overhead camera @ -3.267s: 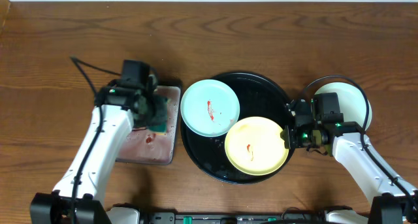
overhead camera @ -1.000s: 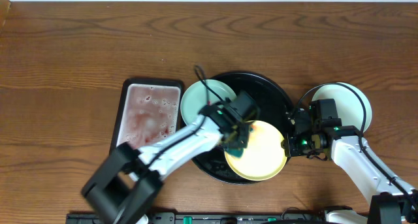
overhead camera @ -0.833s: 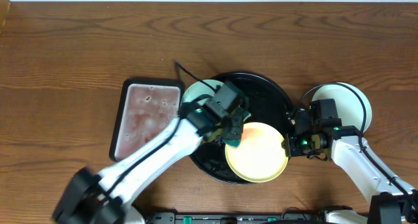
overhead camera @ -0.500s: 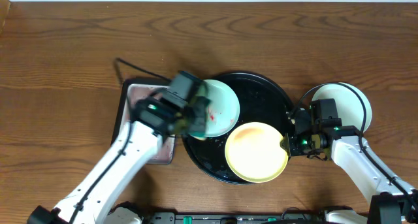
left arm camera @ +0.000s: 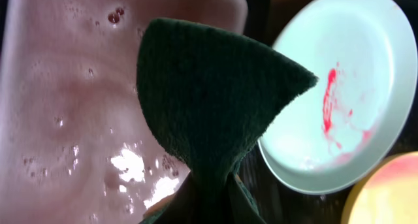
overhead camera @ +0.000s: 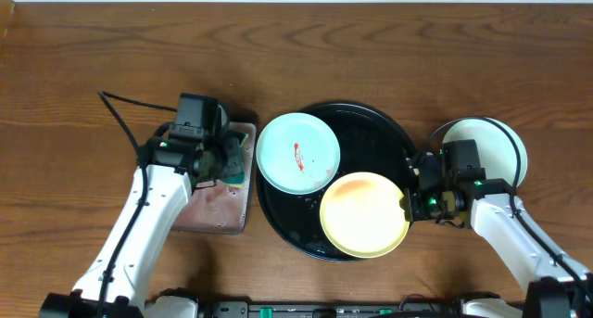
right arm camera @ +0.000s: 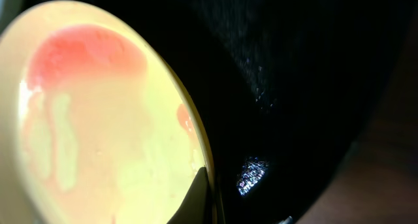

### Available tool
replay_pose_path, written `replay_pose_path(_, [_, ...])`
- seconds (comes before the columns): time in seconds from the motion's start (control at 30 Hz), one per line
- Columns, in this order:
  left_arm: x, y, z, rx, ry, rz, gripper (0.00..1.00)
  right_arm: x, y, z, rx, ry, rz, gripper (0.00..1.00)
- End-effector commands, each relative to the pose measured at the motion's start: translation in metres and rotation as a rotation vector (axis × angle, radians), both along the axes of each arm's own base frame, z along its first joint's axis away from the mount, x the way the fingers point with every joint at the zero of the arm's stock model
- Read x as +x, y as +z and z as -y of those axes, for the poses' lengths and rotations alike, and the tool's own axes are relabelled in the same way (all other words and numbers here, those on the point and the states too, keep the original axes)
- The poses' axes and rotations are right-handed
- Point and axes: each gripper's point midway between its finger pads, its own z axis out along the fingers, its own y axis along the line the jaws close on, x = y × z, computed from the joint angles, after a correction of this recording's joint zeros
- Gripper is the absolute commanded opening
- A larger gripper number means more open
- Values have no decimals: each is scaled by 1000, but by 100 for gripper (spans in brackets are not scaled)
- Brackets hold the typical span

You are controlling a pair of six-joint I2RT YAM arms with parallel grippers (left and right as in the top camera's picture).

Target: Clean dirty plates on tray and stack at the side

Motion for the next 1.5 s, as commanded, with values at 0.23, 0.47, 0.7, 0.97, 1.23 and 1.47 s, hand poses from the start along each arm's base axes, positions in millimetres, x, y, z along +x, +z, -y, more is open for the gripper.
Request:
replay_pose_path(0.23, [1, -42, -16, 14, -37, -38, 8, 48, 79, 37, -252, -92, 366, 1])
replay_pose_path(0.47, [-1, -65, -17, 24, -39, -106, 49, 57, 126, 48, -469, -137, 595, 1])
replay_pose_path(0.7, [0, -72, -28, 87, -23, -118, 63, 57, 161, 28, -635, -64, 781, 1])
replay_pose_path(0.97, [16, -67, -26, 81, -21, -48, 63, 50, 184, 9, -765, -19, 907, 1])
replay_pose_path(1.23, [19, -66, -22, 57, -29, -36, 63, 47, 205, -11, -833, 50, 1015, 1])
replay_pose_path(1.47, [19, -72, -20, 49, -32, -51, 64, 46, 211, -22, -875, 150, 1051, 1])
